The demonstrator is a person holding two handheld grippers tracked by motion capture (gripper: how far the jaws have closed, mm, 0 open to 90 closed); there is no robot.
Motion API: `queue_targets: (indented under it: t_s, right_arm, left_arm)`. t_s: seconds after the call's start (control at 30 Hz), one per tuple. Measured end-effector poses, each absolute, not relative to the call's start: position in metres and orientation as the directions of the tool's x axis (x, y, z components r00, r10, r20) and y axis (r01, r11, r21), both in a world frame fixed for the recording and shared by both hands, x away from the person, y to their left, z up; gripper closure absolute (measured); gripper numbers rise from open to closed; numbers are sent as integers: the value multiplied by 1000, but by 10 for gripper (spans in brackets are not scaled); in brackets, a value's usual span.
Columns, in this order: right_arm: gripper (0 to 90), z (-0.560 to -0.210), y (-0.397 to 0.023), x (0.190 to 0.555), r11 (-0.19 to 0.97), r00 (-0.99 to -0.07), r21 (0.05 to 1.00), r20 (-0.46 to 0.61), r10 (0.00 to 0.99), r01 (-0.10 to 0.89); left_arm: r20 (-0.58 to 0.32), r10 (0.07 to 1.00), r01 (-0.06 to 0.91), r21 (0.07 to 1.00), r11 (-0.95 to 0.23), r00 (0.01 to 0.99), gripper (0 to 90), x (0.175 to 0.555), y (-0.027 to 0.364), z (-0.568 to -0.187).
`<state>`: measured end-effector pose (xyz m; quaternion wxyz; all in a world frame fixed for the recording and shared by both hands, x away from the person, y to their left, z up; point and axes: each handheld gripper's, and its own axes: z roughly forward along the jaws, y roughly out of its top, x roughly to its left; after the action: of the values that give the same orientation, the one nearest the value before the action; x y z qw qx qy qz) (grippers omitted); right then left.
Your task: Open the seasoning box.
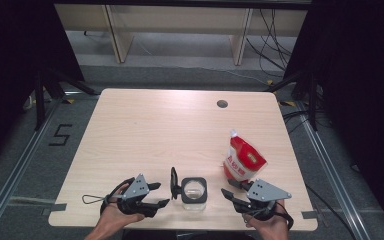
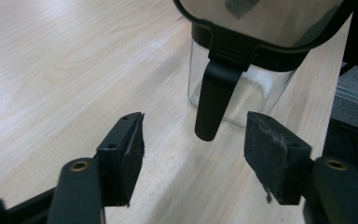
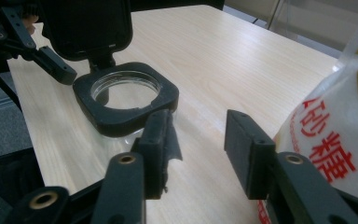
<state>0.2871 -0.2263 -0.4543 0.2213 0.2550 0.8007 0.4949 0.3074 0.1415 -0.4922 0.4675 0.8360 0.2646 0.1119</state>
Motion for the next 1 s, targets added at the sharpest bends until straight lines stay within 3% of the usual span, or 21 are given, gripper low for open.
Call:
queue_targets:
  t_s: [0.23, 0.27, 0.37, 0.43, 0.47, 0.67, 0.73, 0.87, 0.97, 1.0]
  right_arm:
    - [487, -458, -241, 280, 337, -732, 911, -61, 679, 236]
    - [466, -459, -246, 275, 317, -713, 904, -19, 701, 287]
    - [446, -460, -250, 272, 297, -695, 901, 5, 719, 315]
    - [420, -462, -257, 274, 315, -690, 905, -33, 723, 287]
    - [409, -463, -258, 270, 292, -672, 895, 11, 741, 337]
    - [349, -467, -272, 272, 276, -622, 893, 6, 783, 357]
    - [333, -471, -275, 276, 290, -622, 902, -30, 782, 320]
    - [281, -474, -279, 278, 272, -603, 890, 3, 798, 365]
    - [215, -475, -279, 278, 222, -564, 892, 44, 825, 394]
    - [215, -476, -280, 281, 243, -581, 899, 17, 813, 366]
  left_arm:
    - [-80, 566, 362, 839, -407, 821, 310, 305, 143, -491]
    - [-71, 570, 361, 835, -415, 819, 298, 306, 144, -491]
    - [-74, 572, 368, 831, -418, 817, 288, 304, 144, -490]
    - [-69, 578, 369, 829, -420, 813, 272, 303, 144, -490]
    - [-67, 579, 365, 833, -416, 813, 266, 302, 144, -490]
    - [-56, 576, 358, 831, -427, 816, 246, 302, 148, -490]
    - [-79, 593, 380, 833, -402, 801, 245, 301, 148, -491]
    - [-103, 592, 396, 832, -389, 799, 236, 299, 147, -491]
    - [-71, 587, 378, 826, -419, 807, 236, 299, 149, -491]
    - [-93, 587, 385, 833, -396, 804, 235, 298, 147, -491]
